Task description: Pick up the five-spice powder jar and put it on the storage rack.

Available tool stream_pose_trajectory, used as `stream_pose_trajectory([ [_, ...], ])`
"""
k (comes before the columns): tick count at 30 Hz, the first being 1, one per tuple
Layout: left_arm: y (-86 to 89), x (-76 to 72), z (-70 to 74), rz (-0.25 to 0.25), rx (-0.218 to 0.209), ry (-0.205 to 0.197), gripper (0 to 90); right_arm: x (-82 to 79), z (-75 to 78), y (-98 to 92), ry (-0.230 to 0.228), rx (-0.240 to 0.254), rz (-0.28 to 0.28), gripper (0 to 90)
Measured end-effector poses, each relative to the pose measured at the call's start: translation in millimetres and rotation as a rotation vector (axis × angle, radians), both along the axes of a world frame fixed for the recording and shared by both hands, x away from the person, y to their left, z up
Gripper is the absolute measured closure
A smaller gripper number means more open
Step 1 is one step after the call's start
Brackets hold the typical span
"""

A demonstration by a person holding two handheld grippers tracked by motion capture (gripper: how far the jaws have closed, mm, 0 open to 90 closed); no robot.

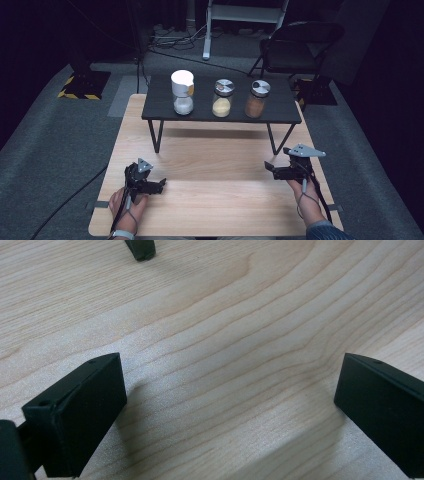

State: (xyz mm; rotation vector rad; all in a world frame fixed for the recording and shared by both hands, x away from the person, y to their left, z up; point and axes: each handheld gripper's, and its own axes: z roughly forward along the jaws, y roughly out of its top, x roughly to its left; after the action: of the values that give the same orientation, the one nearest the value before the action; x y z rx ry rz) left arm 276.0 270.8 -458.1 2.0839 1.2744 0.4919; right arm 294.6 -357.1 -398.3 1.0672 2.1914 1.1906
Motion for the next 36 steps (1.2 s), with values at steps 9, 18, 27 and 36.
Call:
stream_pose_trajectory([
  [9, -0.1, -0.1, -0.3, 0.002, -0.001, -0.002, 0.3, -1.0, -28.8, 4.0, 0.065, -0.034, 0.007, 1.9],
  [18, -0.1, 0.2, -0.3, 0.012, -0.004, 0.001, 0.3, -2.9, -48.5, 11.7, 0.122, -0.089, 0.014, 1.1],
  [27, -0.1, 0.2, -0.4, 0.012, -0.004, 0.001, 0.3, -3.3, -59.0, 23.6, 0.158, -0.131, 0.022, 0.0],
  [36, -0.1, 0.2, -0.3, 0.012, -0.004, 0.001, 0.3, -4.0, -58.9, 25.1, 0.159, -0.131, 0.021, 0.0],
])
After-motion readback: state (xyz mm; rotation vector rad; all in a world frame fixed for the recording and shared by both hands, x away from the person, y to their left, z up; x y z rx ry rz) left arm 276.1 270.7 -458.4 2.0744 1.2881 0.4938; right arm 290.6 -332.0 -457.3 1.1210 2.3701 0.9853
